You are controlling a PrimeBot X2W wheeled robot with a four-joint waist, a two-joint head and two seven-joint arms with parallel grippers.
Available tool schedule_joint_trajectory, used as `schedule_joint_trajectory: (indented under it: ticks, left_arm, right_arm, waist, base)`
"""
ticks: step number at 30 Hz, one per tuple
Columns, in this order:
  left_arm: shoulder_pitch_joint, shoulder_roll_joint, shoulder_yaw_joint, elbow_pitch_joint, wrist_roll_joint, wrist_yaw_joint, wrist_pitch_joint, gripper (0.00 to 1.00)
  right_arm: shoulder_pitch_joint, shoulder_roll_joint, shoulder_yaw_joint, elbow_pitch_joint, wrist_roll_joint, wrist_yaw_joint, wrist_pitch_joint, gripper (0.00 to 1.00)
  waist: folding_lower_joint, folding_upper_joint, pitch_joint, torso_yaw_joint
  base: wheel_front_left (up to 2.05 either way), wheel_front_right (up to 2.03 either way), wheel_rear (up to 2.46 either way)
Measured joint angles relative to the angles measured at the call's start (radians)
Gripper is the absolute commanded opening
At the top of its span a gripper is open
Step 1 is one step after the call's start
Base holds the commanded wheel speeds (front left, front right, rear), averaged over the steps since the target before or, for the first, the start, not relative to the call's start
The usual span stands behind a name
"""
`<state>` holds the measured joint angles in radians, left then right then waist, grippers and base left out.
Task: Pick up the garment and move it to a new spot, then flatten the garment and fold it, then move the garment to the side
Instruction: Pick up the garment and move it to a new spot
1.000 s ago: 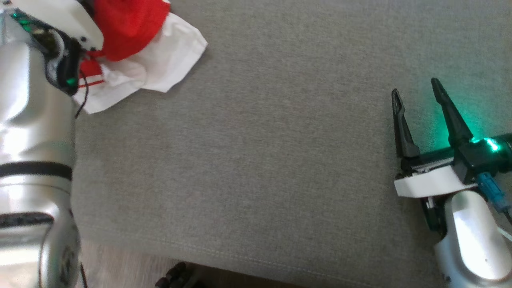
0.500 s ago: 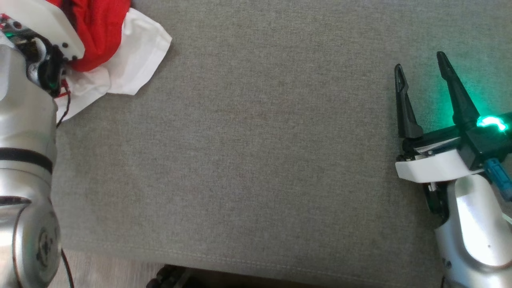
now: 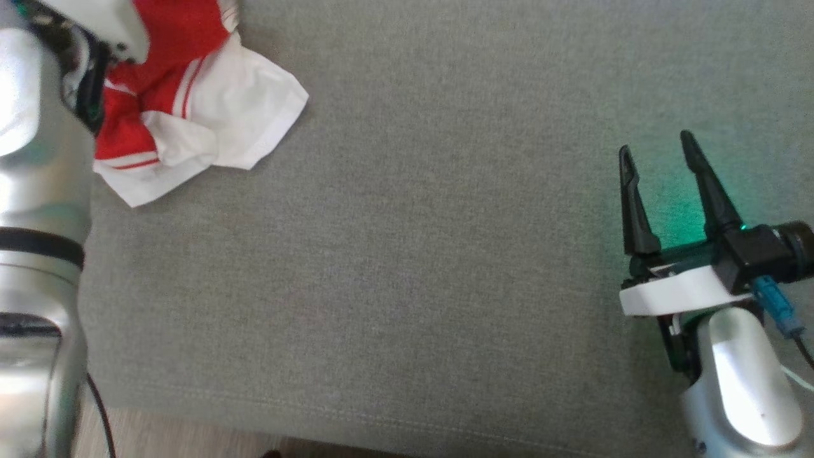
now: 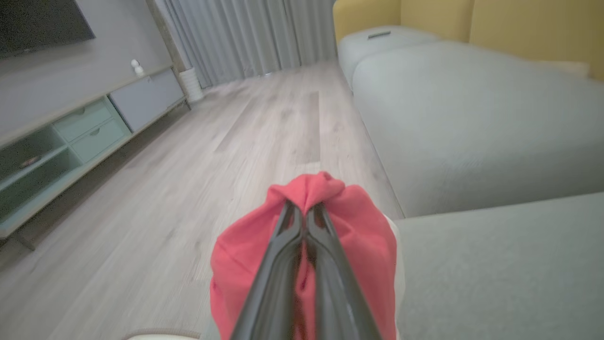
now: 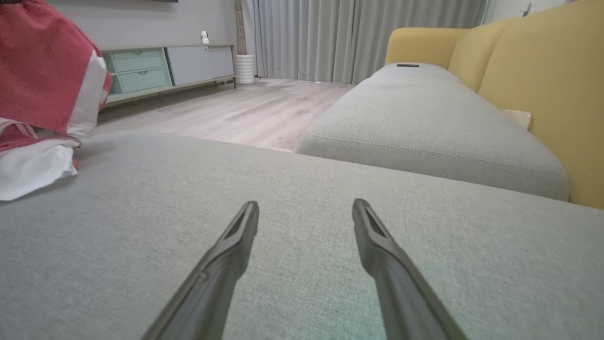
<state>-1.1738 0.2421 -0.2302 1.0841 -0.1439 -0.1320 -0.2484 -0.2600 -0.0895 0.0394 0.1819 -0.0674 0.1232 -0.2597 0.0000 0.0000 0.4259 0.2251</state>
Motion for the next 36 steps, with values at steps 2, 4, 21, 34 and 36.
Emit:
schedule_joint_trajectory:
  ticks: [2, 4, 21, 34, 36]
  left_arm:
    - [0.005, -0.004, -0.050, -0.068, -0.023, 0.000, -0.001, 0.00]
    - [0.011, -0.004, -0.106, -0.151, -0.053, 0.000, -0.001, 0.00]
    - [0.099, 0.100, -0.523, -0.681, -0.462, 0.000, 0.002, 0.00]
    - [0.163, 0.074, -0.754, -0.694, -0.546, 0.001, 0.007, 0.00]
    - [0.214, 0.056, -0.758, -0.645, -0.541, 0.019, 0.000, 0.00]
  right_arm:
    - [0.012, 0.010, 0.000, 0.007, 0.010, 0.000, 0.000, 1.00]
    - [0.023, 0.016, 0.002, 0.010, 0.016, 0.000, 0.000, 1.00]
    - [0.106, 0.035, 0.048, 0.016, 0.149, 0.000, 0.000, 1.00]
    - [0.130, 0.038, 0.056, 0.010, 0.184, 0.000, 0.000, 1.00]
    - [0.128, 0.039, 0.063, 0.009, 0.193, 0.000, 0.000, 1.00]
  waist:
    - [0.0000, 0.0000, -0.031, 0.002]
    - [0.0000, 0.0000, -0.063, 0.002]
    - [0.0000, 0.0000, -0.244, -0.221]
    - [-0.0001, 0.0001, -0.259, -0.407]
    - [0.0000, 0.0000, -0.242, -0.415]
  base:
    - [0.00, 0.00, 0.00]
    - [0.00, 0.00, 0.00]
    - [0.00, 0.00, 0.00]
    - [0.00, 0.00, 0.00]
    - [0.00, 0.00, 0.00]
